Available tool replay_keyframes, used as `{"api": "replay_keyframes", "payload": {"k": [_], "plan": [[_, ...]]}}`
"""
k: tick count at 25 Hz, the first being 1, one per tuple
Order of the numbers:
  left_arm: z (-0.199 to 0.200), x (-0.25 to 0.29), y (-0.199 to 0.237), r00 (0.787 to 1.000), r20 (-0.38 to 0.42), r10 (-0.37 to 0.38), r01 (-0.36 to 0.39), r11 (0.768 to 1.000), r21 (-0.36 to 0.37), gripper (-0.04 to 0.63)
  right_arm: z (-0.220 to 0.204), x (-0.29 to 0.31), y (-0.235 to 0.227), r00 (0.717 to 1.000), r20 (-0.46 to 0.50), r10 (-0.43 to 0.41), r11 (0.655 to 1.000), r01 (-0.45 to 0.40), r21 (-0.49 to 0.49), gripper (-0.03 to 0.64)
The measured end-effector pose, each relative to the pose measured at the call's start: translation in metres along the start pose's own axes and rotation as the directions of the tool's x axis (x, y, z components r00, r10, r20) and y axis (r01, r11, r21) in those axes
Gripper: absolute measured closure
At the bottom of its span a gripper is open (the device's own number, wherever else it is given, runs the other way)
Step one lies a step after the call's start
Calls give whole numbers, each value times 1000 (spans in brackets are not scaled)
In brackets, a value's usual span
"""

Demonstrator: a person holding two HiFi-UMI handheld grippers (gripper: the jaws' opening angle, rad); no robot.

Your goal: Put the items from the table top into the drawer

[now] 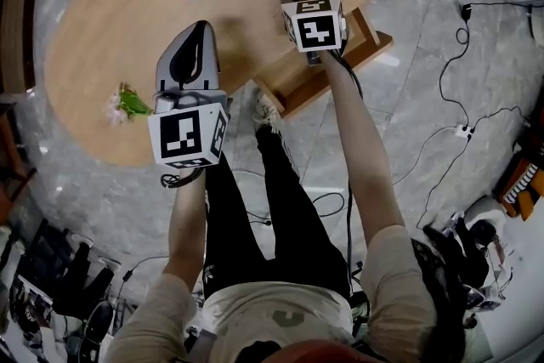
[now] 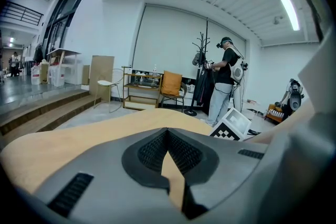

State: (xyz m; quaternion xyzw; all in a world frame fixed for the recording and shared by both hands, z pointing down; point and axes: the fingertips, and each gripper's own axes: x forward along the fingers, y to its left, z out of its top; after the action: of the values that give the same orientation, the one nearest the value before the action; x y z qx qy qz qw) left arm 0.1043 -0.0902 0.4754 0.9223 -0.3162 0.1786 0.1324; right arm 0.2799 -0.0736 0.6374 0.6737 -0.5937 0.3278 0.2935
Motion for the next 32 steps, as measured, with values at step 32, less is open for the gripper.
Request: {"api": "replay_keyframes", "payload": {"k": [32], "plan": [[49, -37, 8, 996, 60, 70, -72, 997, 32, 589, -142, -111, 58, 991, -103, 90, 996, -90, -1, 371]]}}
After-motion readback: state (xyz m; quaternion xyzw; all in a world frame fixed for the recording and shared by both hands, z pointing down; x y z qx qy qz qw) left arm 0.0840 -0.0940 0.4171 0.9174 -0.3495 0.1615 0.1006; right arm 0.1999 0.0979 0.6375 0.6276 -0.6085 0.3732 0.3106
